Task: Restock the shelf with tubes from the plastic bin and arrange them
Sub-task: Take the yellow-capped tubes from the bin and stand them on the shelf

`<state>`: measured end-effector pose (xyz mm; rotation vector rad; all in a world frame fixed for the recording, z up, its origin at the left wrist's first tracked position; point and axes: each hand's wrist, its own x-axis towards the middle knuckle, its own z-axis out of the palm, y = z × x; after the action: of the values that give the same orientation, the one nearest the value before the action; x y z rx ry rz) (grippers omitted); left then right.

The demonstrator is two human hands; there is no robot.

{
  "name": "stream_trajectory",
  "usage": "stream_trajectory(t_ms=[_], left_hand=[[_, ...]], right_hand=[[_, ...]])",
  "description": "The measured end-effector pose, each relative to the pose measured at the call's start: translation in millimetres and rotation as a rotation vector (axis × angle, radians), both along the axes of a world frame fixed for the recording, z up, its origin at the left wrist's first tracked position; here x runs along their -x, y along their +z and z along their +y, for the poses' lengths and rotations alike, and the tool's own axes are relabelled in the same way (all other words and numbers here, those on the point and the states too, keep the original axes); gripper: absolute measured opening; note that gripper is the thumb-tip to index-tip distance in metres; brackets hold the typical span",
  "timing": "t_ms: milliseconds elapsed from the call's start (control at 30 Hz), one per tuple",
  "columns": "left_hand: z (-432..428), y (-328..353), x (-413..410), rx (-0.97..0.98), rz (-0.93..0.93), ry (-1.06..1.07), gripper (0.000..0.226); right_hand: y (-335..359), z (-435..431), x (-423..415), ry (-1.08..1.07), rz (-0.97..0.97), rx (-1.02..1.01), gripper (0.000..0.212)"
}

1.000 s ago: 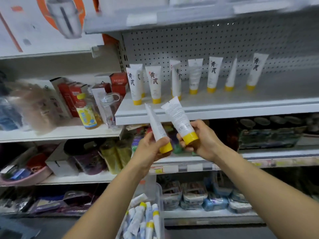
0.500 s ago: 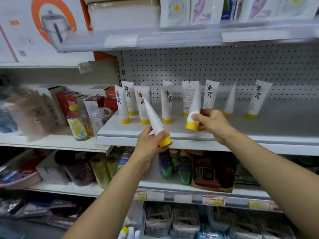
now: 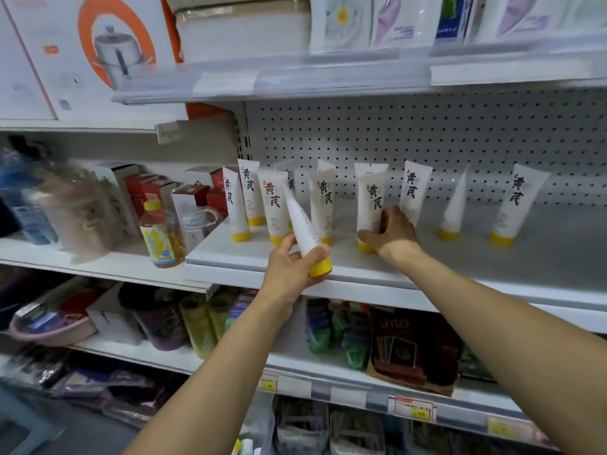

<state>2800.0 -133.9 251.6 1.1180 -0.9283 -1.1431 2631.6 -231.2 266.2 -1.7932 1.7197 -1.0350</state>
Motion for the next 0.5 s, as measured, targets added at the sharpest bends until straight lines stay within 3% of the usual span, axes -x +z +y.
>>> stream_trajectory(t_ms=[233, 367, 500], left_hand=[[1.2, 0.4, 5.6, -0.006, -0.024, 0.003, 0.047], [7.1, 2.4, 11.0, 0.004, -0.071, 0.004, 0.049], [12.4, 5.3, 21.3, 0.027, -0.138, 0.032, 0.058]], right_hand=[[-2.5, -2.5, 0.1, 0.012, -0.031, -0.028, 0.051], [-5.5, 0.6, 6.7, 0.000, -0.105, -0.061, 0.064], [-6.3, 21.5, 17.9, -0.017, -0.202, 0.100, 0.042]])
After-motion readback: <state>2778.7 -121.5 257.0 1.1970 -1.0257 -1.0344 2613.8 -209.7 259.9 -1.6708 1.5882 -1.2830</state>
